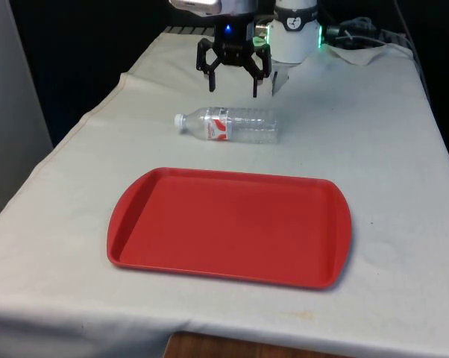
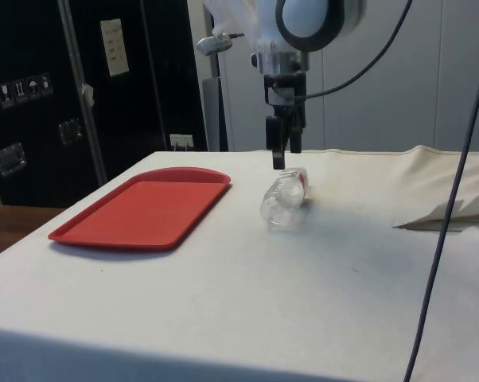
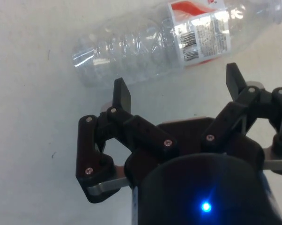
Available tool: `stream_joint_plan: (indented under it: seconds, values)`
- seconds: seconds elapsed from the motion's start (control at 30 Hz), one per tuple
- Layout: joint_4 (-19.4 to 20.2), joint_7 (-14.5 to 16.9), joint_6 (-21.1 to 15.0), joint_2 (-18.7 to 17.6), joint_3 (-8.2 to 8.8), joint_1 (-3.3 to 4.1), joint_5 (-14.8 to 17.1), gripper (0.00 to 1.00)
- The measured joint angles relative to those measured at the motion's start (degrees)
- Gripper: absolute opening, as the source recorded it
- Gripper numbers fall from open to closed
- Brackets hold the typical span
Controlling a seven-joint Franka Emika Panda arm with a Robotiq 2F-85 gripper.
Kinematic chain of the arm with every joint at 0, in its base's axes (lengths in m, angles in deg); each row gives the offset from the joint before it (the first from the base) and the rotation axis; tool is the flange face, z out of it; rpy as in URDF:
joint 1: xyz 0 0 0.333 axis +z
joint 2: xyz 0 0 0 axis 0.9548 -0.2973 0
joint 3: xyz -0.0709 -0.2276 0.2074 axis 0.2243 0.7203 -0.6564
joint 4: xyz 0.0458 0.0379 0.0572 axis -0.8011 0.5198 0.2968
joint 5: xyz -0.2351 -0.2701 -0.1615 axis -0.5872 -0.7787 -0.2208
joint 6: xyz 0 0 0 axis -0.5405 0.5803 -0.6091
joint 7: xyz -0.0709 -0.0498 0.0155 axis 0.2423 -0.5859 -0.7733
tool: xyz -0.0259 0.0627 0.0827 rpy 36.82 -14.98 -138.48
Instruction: Place the bottle upright on the tray.
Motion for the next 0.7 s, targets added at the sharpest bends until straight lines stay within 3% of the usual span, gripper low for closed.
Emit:
stream_joint_plan:
  seconds: [0.33,0.7]
  values:
    - [-0.1,0.7,0.0,-0.2,0.00,0.00,0.7,1.00]
    - [-0.1,-2.3,0.1,-0.3,-0.06,0.00,0.7,1.00]
